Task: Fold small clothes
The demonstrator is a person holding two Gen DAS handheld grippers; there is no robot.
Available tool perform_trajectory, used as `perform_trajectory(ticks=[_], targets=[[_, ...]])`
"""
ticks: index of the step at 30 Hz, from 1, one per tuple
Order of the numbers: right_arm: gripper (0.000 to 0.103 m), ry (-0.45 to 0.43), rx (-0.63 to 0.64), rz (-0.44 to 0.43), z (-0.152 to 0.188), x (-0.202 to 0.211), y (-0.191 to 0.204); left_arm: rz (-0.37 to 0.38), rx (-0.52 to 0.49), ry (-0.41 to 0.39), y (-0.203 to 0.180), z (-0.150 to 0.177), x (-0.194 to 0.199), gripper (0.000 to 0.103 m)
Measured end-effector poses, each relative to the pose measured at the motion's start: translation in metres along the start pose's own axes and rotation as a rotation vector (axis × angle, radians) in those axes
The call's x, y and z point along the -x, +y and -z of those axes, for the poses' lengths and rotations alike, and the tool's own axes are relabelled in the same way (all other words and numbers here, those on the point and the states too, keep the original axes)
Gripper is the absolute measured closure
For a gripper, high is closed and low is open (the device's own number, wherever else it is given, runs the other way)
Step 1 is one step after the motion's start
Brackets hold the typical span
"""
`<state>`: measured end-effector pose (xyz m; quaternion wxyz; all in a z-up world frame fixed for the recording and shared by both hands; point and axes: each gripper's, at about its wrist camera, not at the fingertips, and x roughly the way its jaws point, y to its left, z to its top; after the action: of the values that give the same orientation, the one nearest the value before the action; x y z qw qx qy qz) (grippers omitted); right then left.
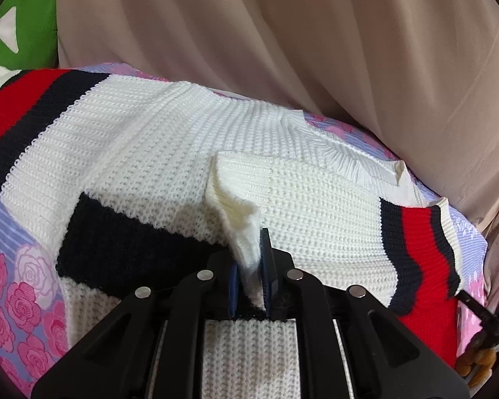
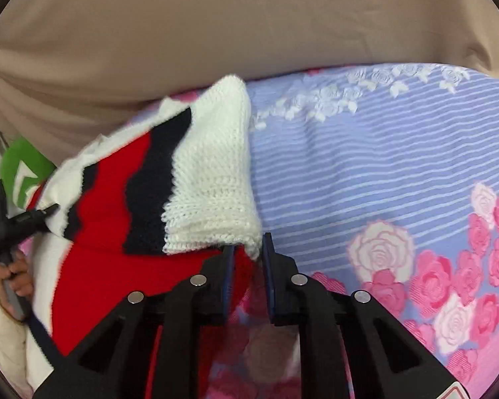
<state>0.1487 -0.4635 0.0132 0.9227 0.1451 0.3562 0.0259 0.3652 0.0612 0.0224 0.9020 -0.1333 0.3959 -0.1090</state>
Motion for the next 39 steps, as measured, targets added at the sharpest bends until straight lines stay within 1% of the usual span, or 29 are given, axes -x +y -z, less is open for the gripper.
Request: perform_trajectory(ticks=[1, 2, 3, 4, 5, 6, 7, 8, 12, 13, 14, 15, 16, 17, 19, 20, 21, 22, 23, 24, 25, 29, 31, 33, 34, 35, 37, 38, 39], targets=[[0.089, -0.033, 0.008, -0.004, -0.003, 0.011, 0.002, 0.007, -0.003, 0.001, -0.001, 0.000, -0.001, 0.091], [0.083, -0.068, 0.011, -0.018, -0.009, 0.024, 0.004, 0.022, 0.000, 0.001, -0.001, 0.000, -0.002, 0.086], [0.079, -0.091, 0.011, -0.039, -0.016, 0.033, 0.007, 0.046, 0.006, 0.000, -0.001, 0.000, -0.002, 0.076], [0.068, -0.109, 0.010, -0.058, -0.024, 0.038, 0.011, 0.072, 0.013, 0.000, 0.001, 0.000, -0.003, 0.070], [0.050, -0.129, 0.004, -0.080, -0.034, 0.037, 0.018, 0.100, 0.027, -0.005, 0.001, -0.001, -0.002, 0.060], [0.040, -0.145, -0.001, -0.094, -0.045, 0.035, 0.019, 0.110, 0.036, -0.014, 0.002, -0.002, -0.001, 0.050], [0.028, -0.155, -0.008, -0.104, -0.059, 0.027, 0.019, 0.104, 0.041, -0.029, 0.002, -0.003, 0.001, 0.045], [0.026, -0.142, -0.017, -0.106, -0.072, 0.003, 0.041, 0.086, 0.042, -0.051, 0.001, -0.006, 0.002, 0.039], [0.026, -0.024, -0.112, -0.059, -0.109, -0.074, 0.034, 0.032, 0.033, -0.065, 0.002, -0.019, -0.004, 0.039], [0.026, 0.015, -0.128, -0.025, -0.113, -0.094, 0.031, 0.034, 0.031, -0.054, 0.002, -0.023, -0.007, 0.040], [0.037, 0.055, -0.135, 0.000, -0.115, -0.110, 0.031, 0.028, 0.022, -0.048, 0.001, -0.027, -0.008, 0.048], [0.051, 0.090, -0.126, -0.011, -0.118, -0.120, 0.034, 0.014, 0.002, -0.041, -0.002, -0.031, -0.010, 0.066], [0.083, 0.090, -0.099, -0.029, -0.121, -0.122, 0.040, -0.002, -0.021, -0.036, -0.006, -0.036, -0.012, 0.077], [0.085, 0.047, -0.084, -0.046, -0.125, -0.114, 0.046, -0.013, -0.041, -0.032, -0.009, -0.042, -0.013, 0.097], [0.087, -0.101, -0.066, -0.132, -0.131, -0.080, 0.053, -0.006, -0.048, -0.047, -0.012, -0.052, -0.010, 0.097], [0.087, -0.150, -0.065, -0.146, -0.130, -0.069, 0.052, -0.013, -0.052, -0.068, -0.014, -0.056, -0.007, 0.097], [0.087, -0.176, -0.060, -0.108, -0.130, -0.068, 0.048, -0.029, -0.056, -0.081, -0.015, -0.058, -0.007, 0.097], [0.087, -0.142, -0.052, -0.012, -0.131, -0.082, 0.044, -0.053, -0.062, -0.085, -0.016, -0.059, -0.013, 0.098], [0.087, -0.031, -0.033, 0.075, -0.129, -0.109, 0.037, -0.080, -0.062, -0.070, -0.014, -0.058, -0.020, 0.097], [0.087, 0.047, -0.028, 0.121, -0.124, -0.127, 0.033, -0.095, -0.056, -0.043, -0.013, -0.056, -0.032, 0.097], [0.087, 0.033, -0.022, 0.131, -0.120, -0.126, 0.033, -0.095, -0.049, -0.045, -0.011, -0.052, -0.037, 0.097], [0.077, -0.139, 0.035, 0.068, -0.108, -0.055, 0.064, -0.075, -0.051, -0.082, -0.012, -0.045, -0.005, 0.094], [0.077, -0.151, 0.079, 0.024, -0.093, -0.031, 0.081, -0.058, -0.061, -0.091, -0.016, -0.035, 0.012, 0.092], [0.077, -0.092, 0.149, -0.024, -0.077, -0.029, 0.100, -0.075, -0.108, -0.102, -0.029, -0.021, 0.024, 0.076], [0.077, -0.047, 0.187, -0.029, -0.069, -0.038, 0.108, -0.095, -0.139, -0.090, -0.038, -0.013, 0.021, 0.074], [0.082, -0.006, 0.222, 0.005, -0.057, -0.047, 0.113, -0.107, -0.160, -0.061, -0.042, -0.009, 0.015, 0.074], [0.090, 0.073, 0.255, 0.120, -0.042, -0.078, 0.110, -0.147, -0.179, 0.015, -0.045, 0.000, -0.005, 0.075], [0.090, 0.059, 0.223, 0.087, -0.039, -0.078, 0.094, -0.158, -0.170, 0.042, -0.041, 0.004, -0.014, 0.077], [0.091, 0.049, 0.176, 0.054, -0.040, -0.071, 0.082, -0.146, -0.169, 0.014, -0.038, 0.008, -0.011, 0.077]])
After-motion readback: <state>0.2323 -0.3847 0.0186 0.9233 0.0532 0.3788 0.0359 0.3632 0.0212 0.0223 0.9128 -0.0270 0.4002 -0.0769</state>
